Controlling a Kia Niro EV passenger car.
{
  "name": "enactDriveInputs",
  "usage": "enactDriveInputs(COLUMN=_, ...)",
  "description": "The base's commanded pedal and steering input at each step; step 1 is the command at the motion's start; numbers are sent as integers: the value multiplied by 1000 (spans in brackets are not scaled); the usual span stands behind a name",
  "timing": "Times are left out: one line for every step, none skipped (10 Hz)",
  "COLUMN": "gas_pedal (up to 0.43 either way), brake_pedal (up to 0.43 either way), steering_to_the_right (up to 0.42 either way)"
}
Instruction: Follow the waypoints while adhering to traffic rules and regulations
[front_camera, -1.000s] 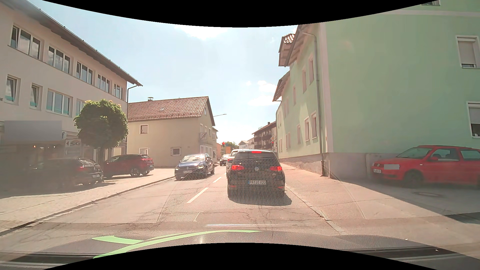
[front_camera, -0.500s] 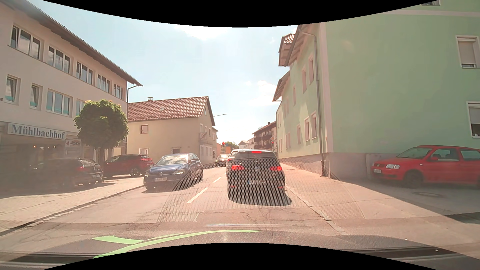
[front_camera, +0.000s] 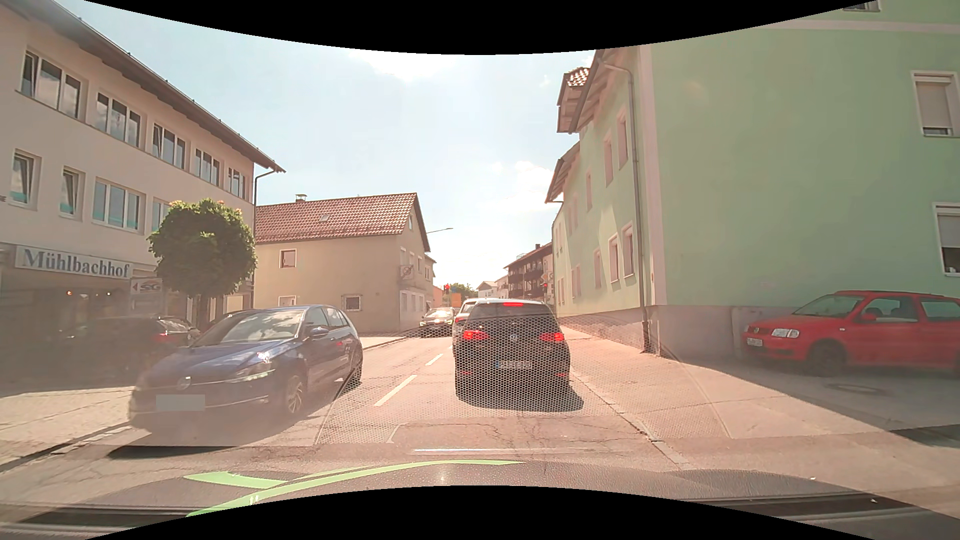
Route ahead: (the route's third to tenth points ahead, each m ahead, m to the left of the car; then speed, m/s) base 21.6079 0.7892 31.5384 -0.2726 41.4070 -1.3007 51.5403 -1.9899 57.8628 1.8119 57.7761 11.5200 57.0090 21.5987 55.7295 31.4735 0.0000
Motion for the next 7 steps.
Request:
enactDriveInputs(gas_pedal=0, brake_pedal=329, steering_to_the_right=11)
enactDriveInputs(gas_pedal=0, brake_pedal=329, steering_to_the_right=11)
enactDriveInputs(gas_pedal=0, brake_pedal=329, steering_to_the_right=11)
enactDriveInputs(gas_pedal=0, brake_pedal=329, steering_to_the_right=11)
enactDriveInputs(gas_pedal=0, brake_pedal=329, steering_to_the_right=11)
enactDriveInputs(gas_pedal=0, brake_pedal=329, steering_to_the_right=11)
enactDriveInputs(gas_pedal=0, brake_pedal=329, steering_to_the_right=11)
